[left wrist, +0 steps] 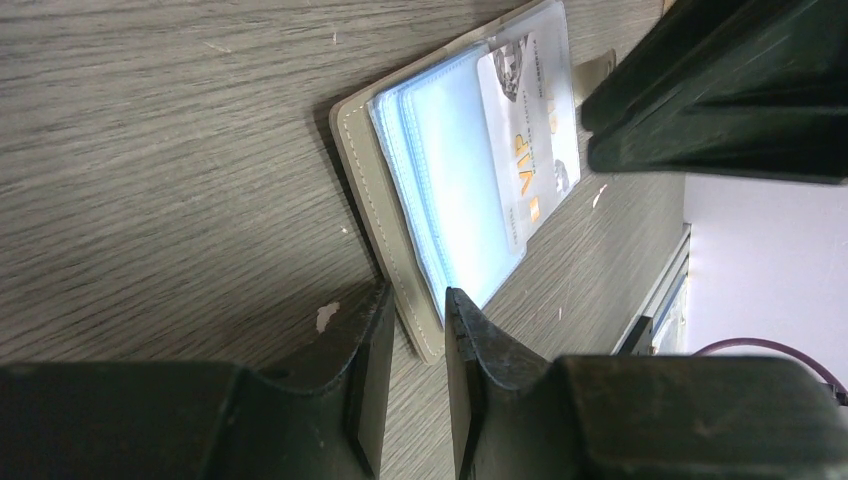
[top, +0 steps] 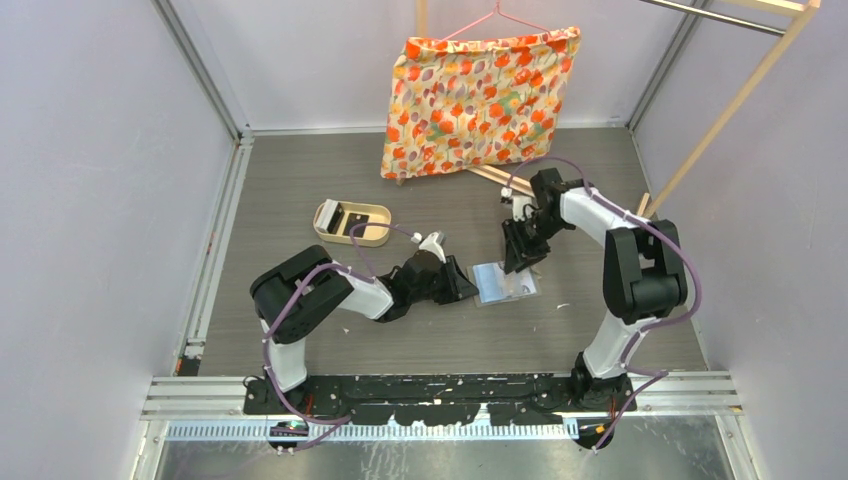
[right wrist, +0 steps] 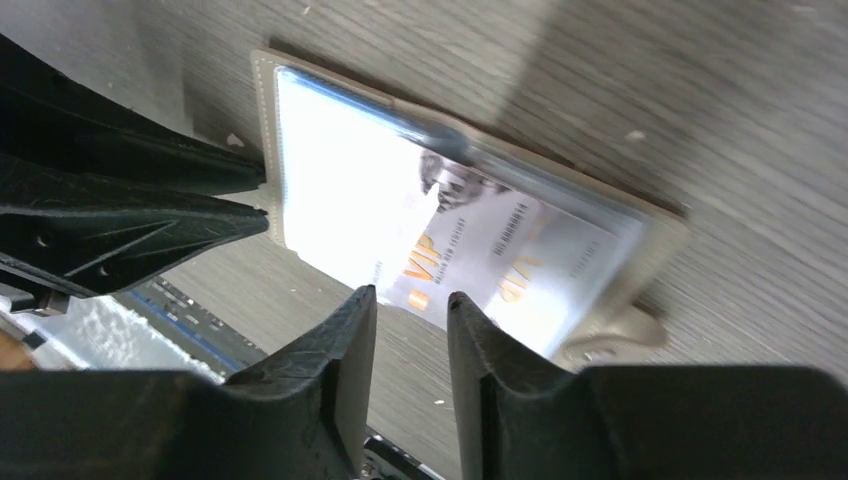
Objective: Put the credit cards into the card holder
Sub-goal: Insert the credit card into the card holder.
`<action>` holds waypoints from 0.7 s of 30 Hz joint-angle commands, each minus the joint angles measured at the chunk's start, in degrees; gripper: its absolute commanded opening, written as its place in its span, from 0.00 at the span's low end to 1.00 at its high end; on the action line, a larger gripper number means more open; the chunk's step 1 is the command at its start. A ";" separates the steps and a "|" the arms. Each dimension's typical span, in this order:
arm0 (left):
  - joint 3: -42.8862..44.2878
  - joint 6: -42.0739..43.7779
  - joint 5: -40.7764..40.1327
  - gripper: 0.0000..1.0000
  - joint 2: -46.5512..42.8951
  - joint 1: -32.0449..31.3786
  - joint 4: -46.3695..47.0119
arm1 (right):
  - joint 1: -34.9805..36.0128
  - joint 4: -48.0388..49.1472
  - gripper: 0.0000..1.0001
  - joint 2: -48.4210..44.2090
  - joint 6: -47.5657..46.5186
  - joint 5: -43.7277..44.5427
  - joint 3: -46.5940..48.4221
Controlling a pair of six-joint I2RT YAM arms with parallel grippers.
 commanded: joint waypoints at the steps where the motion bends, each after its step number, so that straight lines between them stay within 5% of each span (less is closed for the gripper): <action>1: 1.23 1.56 -0.39 0.28 0.09 -0.36 -2.00 | -2.21 1.91 0.33 -4.86 0.42 5.75 -0.92; 8: 1.46 1.80 -0.43 0.28 0.07 -0.36 -2.24 | -2.41 2.53 0.06 -3.20 0.54 10.53 -1.24; 21: 3.04 1.96 0.87 0.28 1.77 -0.36 -2.60 | -0.32 2.58 0.03 1.61 1.15 11.23 -0.60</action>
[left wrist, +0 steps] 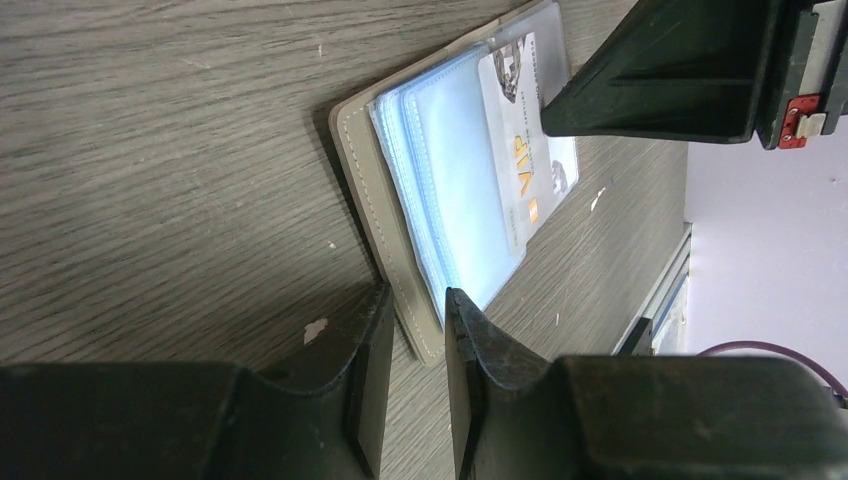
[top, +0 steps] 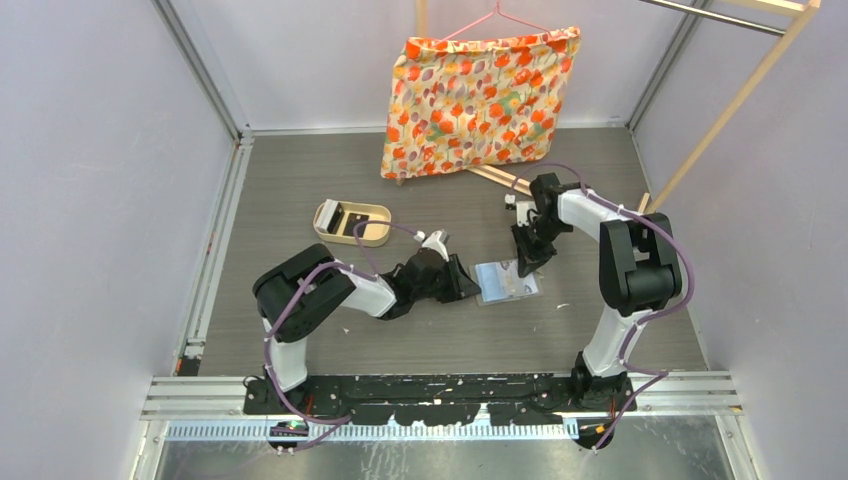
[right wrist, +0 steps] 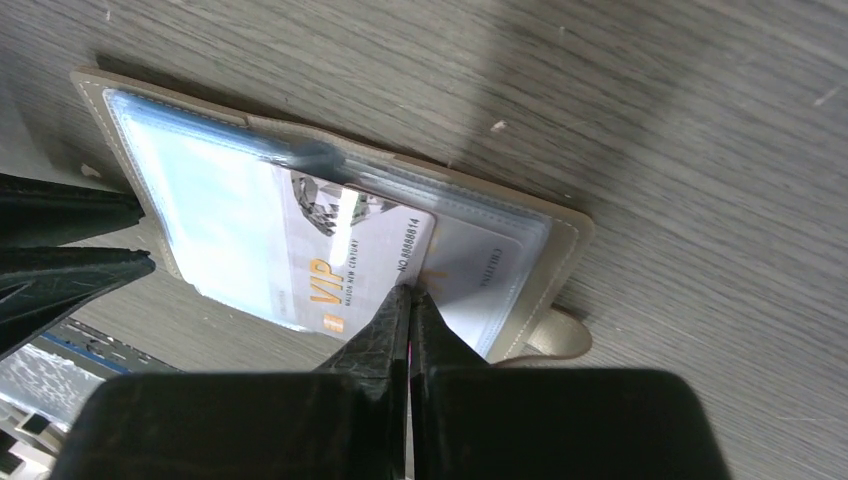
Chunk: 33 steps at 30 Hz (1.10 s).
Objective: Put the credit cards into the card holder
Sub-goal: Insert the credit card into the card holder.
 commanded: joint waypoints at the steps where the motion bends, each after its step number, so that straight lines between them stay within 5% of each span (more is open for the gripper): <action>1: 1.40 1.65 0.47 0.28 1.14 -0.36 -1.27 | 1.13 0.63 0.03 0.71 0.73 0.72 0.65; 23: 2.18 1.63 1.09 0.28 1.95 -0.36 -1.85 | -0.72 1.80 0.06 -4.11 1.55 -6.99 0.02; 33: 2.22 1.48 1.31 0.28 2.05 -0.36 -1.63 | -4.19 1.03 0.31 -2.00 3.32 -13.92 -0.59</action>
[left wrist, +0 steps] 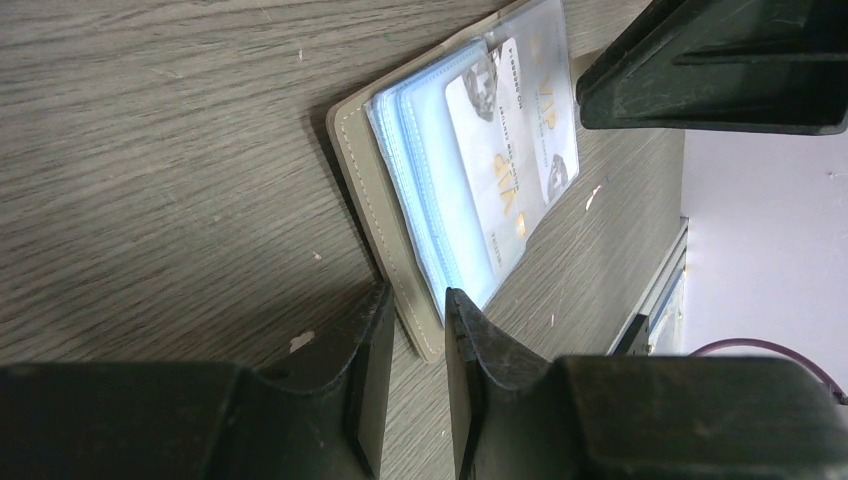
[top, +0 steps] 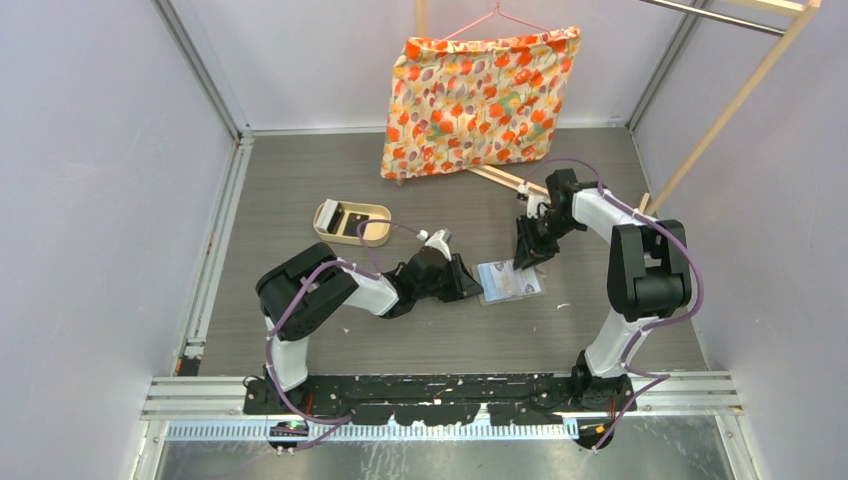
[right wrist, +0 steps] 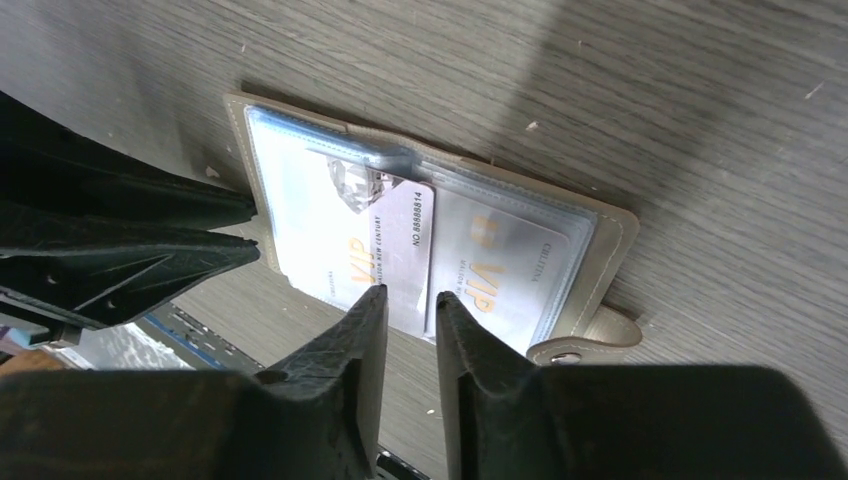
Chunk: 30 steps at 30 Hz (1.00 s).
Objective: Put the credit cards into the card holder
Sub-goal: Insert the credit card into the card holder.
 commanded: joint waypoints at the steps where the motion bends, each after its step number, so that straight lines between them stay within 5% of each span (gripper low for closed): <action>1: 0.79 1.30 0.08 0.28 1.00 -0.36 -1.34 | -0.66 -0.20 0.32 1.07 1.10 -4.66 0.04; 30: 2.07 0.94 1.51 0.27 2.71 -0.36 -0.93 | 0.58 -0.98 0.37 7.25 1.95 -14.40 0.40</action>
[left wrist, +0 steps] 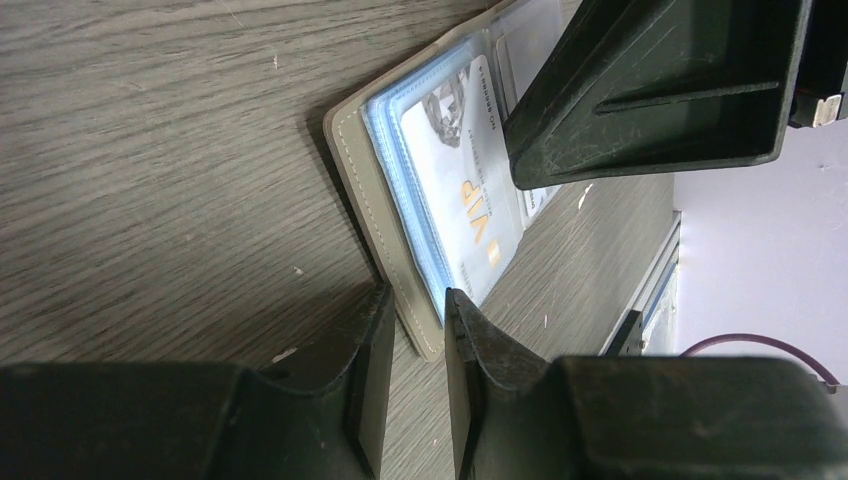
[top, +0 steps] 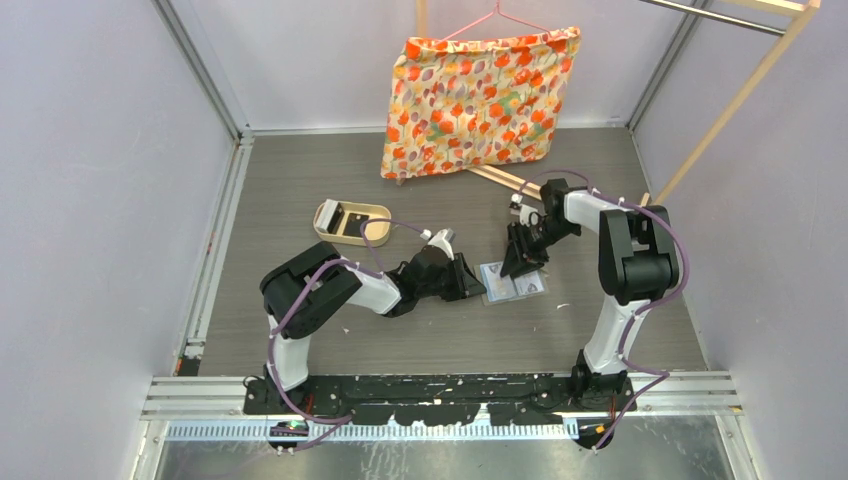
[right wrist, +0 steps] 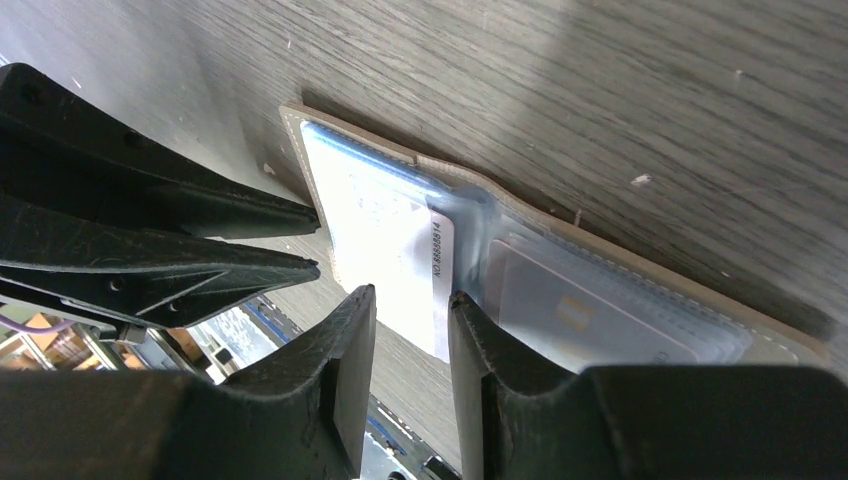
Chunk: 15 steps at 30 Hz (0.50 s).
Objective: Put the credit cards into the card holder
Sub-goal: Insert the credit card into the card holder.
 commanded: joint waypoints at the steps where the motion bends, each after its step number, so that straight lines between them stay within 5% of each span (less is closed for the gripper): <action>1: 0.72 1.01 0.18 0.27 1.34 -0.36 -1.43 | 0.87 -0.96 0.38 0.23 0.27 -3.68 0.49; 9: 0.08 1.23 -0.18 0.27 0.52 -0.36 -1.00 | 0.91 -2.26 0.36 -0.02 -0.73 -3.92 1.16; 15: -2.48 3.83 -2.40 0.30 -5.18 0.07 -2.66 | 0.87 -1.93 0.37 -8.31 -4.44 3.42 1.12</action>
